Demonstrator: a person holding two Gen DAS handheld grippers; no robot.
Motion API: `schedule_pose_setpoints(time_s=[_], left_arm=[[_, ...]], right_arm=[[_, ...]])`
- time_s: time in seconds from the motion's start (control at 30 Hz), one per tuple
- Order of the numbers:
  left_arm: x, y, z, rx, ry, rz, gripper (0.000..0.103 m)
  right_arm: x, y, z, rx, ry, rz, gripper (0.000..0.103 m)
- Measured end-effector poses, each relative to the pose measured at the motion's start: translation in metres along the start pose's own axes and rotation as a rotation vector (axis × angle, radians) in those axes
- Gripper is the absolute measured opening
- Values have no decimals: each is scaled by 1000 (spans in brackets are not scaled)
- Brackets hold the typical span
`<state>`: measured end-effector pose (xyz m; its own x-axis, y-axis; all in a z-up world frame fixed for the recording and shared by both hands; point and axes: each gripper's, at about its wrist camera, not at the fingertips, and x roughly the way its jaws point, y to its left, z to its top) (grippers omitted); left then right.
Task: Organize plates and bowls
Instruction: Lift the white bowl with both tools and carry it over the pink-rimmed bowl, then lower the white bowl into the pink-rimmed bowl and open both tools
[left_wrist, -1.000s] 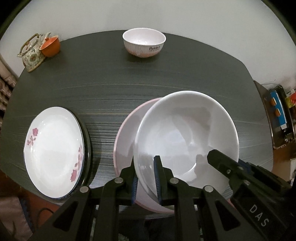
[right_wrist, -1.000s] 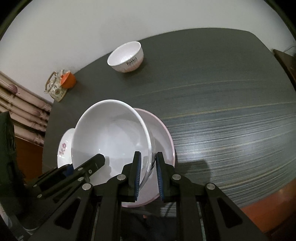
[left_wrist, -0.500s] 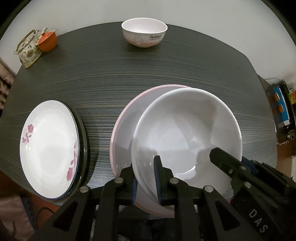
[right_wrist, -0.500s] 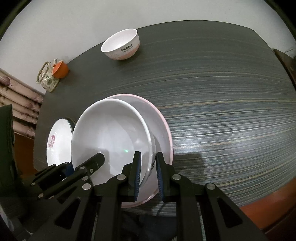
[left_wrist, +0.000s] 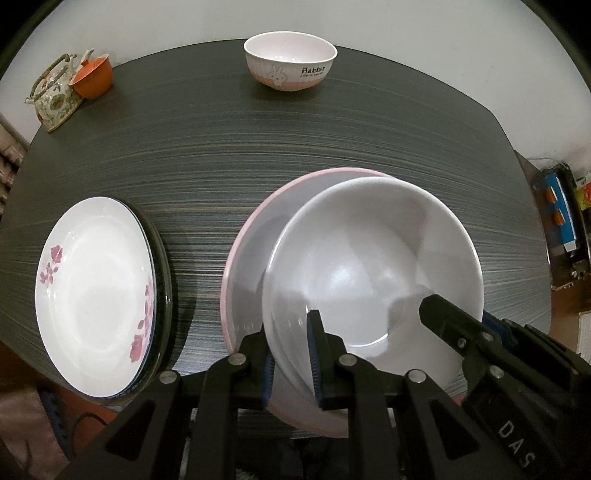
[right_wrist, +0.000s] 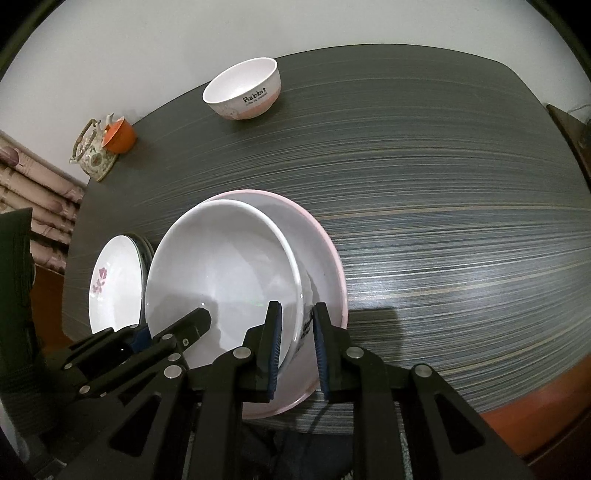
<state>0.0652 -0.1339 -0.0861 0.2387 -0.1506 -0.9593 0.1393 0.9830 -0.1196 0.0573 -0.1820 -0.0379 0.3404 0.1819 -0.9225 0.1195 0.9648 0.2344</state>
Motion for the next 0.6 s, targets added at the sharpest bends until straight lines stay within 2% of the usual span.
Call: schedule_pose_setpoints(time_s=[0.6], left_arm=[[6,6,3,-4,23,-20,18]], right_arm=[[1,4,-2,-31,-4,-29,19]])
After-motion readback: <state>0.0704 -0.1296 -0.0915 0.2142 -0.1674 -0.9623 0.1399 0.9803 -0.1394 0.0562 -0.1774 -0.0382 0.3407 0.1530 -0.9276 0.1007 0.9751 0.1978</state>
